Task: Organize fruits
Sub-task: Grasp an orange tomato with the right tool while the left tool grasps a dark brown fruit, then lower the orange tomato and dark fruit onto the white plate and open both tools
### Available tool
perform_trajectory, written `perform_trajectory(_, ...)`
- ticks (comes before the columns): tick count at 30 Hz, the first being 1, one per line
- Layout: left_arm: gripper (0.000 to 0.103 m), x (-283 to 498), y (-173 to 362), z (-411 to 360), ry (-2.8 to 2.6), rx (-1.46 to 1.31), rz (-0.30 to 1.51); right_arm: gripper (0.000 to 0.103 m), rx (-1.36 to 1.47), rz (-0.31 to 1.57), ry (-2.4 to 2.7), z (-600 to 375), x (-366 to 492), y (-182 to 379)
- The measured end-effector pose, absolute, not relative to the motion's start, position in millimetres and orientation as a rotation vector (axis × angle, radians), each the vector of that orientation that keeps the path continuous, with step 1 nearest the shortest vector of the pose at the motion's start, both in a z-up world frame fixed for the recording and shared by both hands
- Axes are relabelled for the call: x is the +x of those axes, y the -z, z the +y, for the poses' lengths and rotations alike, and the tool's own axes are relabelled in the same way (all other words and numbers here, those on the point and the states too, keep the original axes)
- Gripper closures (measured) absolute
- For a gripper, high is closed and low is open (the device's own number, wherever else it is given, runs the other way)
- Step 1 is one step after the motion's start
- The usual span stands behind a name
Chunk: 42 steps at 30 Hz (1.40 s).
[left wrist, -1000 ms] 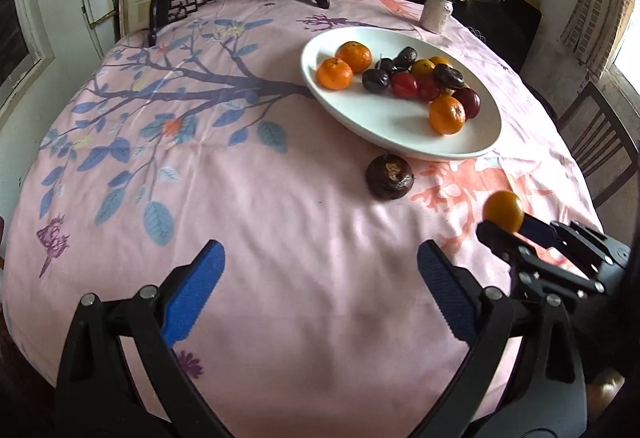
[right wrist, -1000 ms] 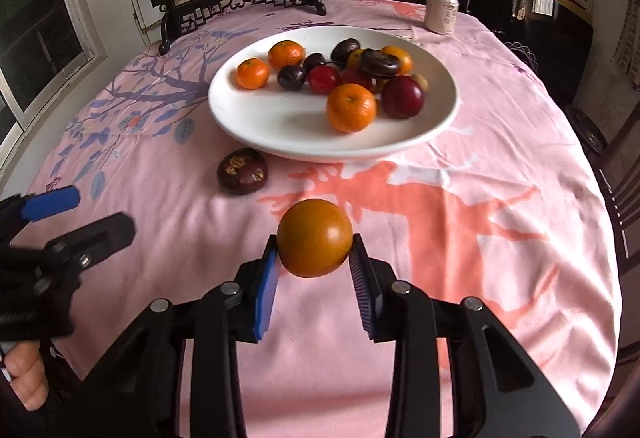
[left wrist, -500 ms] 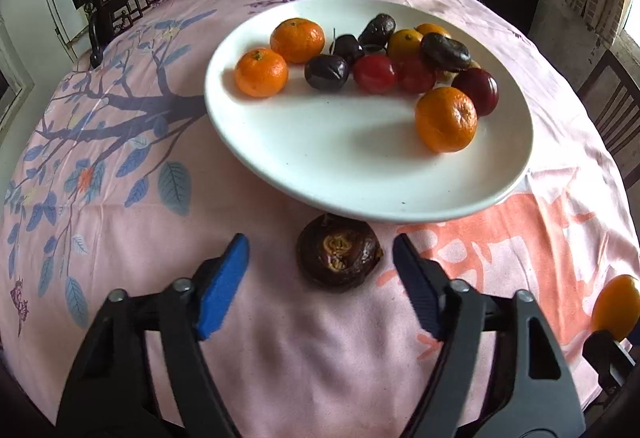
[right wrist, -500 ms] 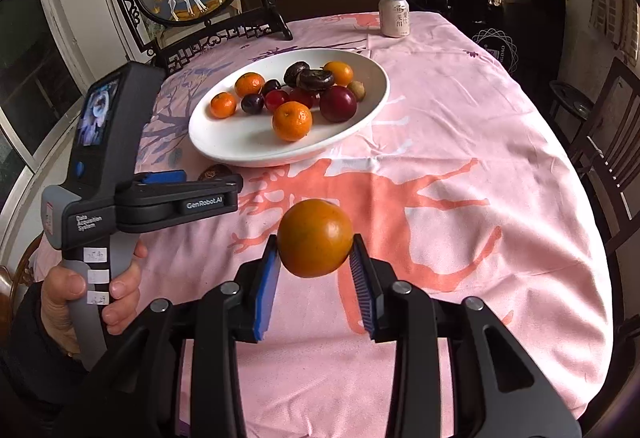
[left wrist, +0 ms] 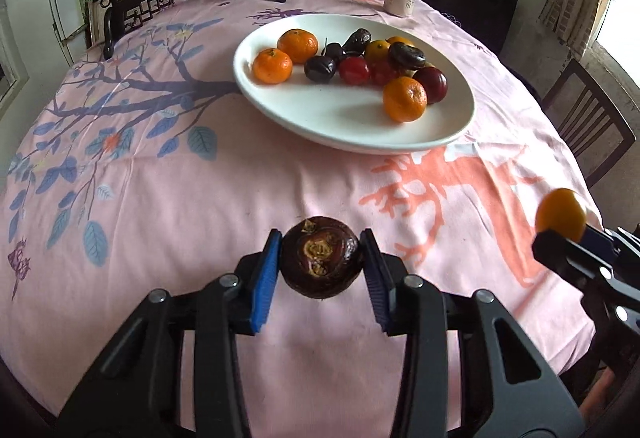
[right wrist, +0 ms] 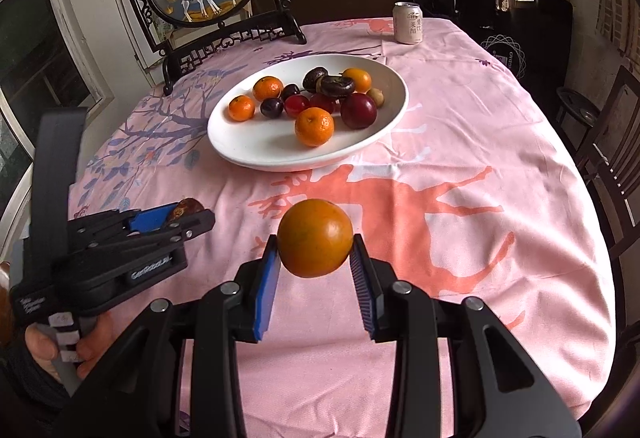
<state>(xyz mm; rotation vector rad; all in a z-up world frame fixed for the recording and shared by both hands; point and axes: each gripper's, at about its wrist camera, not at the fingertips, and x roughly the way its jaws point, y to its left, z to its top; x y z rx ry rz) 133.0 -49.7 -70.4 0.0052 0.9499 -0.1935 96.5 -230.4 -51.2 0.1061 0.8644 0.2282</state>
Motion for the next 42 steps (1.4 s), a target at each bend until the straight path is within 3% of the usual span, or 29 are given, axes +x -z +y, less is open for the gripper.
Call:
perform_trajectory(15, 0.063, 125, 39, -21, 0.178, -0.029, 0.890, 0.067, 0.048, 0.886, -0.283, -192, 109, 50)
perform_trajectory(27, 0.062, 257, 31, -51, 0.120, 0.026, 0.960, 0.067, 0.043, 0.913, -0.198, -222, 217, 53)
perform_trajectory(34, 0.062, 288, 43, -71, 0.125, 0.057, 0.982, 0.067, 0.059, 0.965, -0.190, -233, 248, 69)
perform_trajectory(35, 0.058, 290, 43, -71, 0.130, 0.053, 0.981, 0.059, 0.060, 0.958, -0.190, -233, 249, 68)
perform_trajectory(36, 0.043, 291, 42, -71, 0.131, 0.047, 0.976, 0.045, 0.062, 0.947, -0.186, -234, 249, 65)
perform_trajectory(38, 0.022, 286, 33, -66, 0.127, 0.035, 0.941, 0.044, 0.077, 0.911, -0.171, -239, 244, 56)
perform_trajectory(40, 0.016, 275, 21, -59, 0.116, 0.027, 0.905, 0.042, 0.096, 0.882, -0.170, -244, 234, 43)
perform_trajectory(42, 0.007, 258, 9, -48, 0.121, 0.006, 0.875, 0.030, 0.120, 0.852, -0.153, -251, 219, 30)
